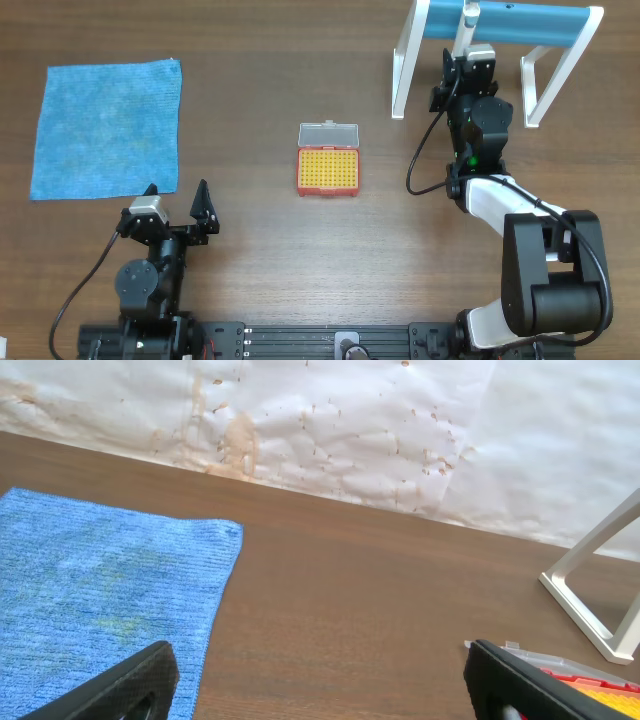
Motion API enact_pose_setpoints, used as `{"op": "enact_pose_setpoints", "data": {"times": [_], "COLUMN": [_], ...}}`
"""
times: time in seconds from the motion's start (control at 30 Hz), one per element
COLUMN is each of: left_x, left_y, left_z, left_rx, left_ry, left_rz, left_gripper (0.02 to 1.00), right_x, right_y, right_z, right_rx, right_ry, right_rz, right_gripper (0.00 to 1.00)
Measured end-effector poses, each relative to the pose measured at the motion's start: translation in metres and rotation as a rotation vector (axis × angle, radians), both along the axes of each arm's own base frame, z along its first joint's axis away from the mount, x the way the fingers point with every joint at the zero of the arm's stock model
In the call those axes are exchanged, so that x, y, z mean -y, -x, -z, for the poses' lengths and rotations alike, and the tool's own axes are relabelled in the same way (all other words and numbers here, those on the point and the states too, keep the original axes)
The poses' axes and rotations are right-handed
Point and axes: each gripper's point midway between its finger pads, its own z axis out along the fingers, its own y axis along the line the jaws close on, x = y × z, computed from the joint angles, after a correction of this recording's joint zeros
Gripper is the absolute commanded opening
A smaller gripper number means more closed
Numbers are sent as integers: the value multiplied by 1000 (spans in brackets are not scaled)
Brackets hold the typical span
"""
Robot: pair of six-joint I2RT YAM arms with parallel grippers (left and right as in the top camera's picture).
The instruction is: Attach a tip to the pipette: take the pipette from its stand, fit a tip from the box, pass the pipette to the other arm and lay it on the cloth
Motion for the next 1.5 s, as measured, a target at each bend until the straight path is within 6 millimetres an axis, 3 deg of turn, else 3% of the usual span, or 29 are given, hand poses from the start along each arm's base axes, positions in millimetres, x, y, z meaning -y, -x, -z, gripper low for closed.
{"op": "enact_pose_setpoints", "data": {"times": [0.1,0.17,0.3,0.4,0.6,0.83,1.1,1.5], "left_x": [0,0,0,0,0,0,0,0], "left_y": [0,0,0,0,0,0,0,0], "left_z": [0,0,0,0,0,0,0,0], "left_rx": [0,0,0,0,0,0,0,0], "left_ry": [0,0,0,0,0,0,0,0], "left_rz": [0,0,0,0,0,0,0,0], "left_gripper": [923,923,923,925,923,925,925,923], "right_x": [-7,-21,-80,-117,-177,-224,-237,-245], "right_y": [4,10,46,78,123,133,120,105], "right_z": [-4,-27,-97,-115,-77,-43,9,34], "right_rx": [12,92,324,416,355,254,123,75], "right_ry": [0,-5,-26,-50,-108,-163,-152,-145], "right_rz": [-15,-49,-279,-461,-684,-708,-684,-675], "right_gripper": [80,82,80,80,84,82,80,80]}}
